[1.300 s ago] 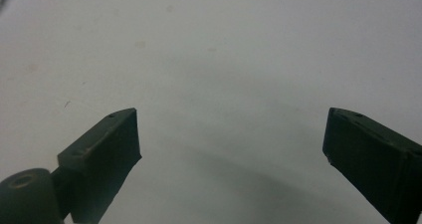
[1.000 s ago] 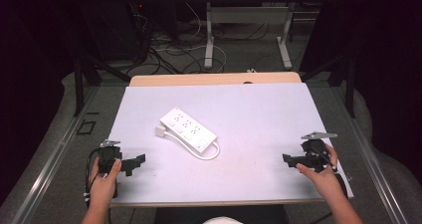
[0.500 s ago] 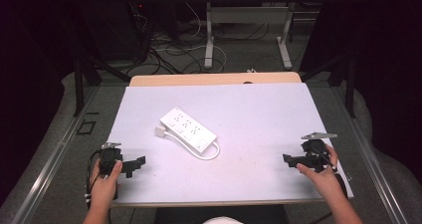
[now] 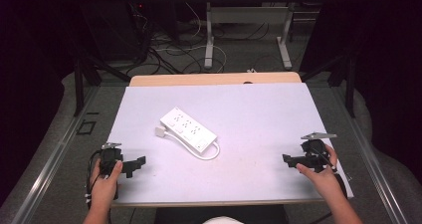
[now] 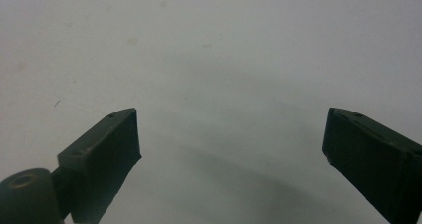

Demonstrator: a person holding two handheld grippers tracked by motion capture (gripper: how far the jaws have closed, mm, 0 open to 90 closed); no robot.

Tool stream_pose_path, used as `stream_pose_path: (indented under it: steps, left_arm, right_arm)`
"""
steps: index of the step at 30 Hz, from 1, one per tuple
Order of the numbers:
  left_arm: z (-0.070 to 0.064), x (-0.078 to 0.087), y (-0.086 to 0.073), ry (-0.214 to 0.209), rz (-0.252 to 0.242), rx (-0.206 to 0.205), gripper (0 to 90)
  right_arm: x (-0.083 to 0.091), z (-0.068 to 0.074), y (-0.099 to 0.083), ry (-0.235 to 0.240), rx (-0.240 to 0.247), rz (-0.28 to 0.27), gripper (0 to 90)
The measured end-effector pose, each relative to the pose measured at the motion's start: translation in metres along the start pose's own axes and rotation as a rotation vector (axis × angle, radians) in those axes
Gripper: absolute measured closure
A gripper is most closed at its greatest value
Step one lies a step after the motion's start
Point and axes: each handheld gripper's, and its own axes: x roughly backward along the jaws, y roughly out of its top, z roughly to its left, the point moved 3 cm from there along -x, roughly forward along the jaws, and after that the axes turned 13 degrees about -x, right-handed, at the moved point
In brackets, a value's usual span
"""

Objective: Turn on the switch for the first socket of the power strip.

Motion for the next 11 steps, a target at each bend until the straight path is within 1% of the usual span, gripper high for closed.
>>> stream_pose_path:
  steps: [5, 6, 8, 9, 11]
  left_arm:
    - [-0.0001, -0.0001, 0.0, 0.0, 0.001, -0.002, 3.2]
    - [0.0, -0.0002, 0.0, 0.0, 0.0, -0.003, 3.2]
    - [0.0001, -0.0001, 0.0, 0.0, 0.0, -0.003, 3.2]
    - [0.0001, -0.0001, 0.0, 0.0, 0.0, -0.003, 3.2]
    - [0.0001, -0.0001, 0.0001, 0.0, 0.001, -0.002, 3.2]
  right_arm:
    - [0.0002, -0.0004, -0.0002, 0.002, -0.001, 0.001, 7.1]
    - [0.0, -0.0007, 0.0, 0.004, 0.006, -0.002, 7.2]
    - [0.0002, -0.0003, -0.0003, 0.001, -0.001, 0.002, 7.1]
    - [-0.0001, -0.001, 0.0, 0.001, 0.009, -0.003, 7.1]
    - [-0.0004, -0.0007, -0.0002, 0.0, 0.004, -0.002, 7.2]
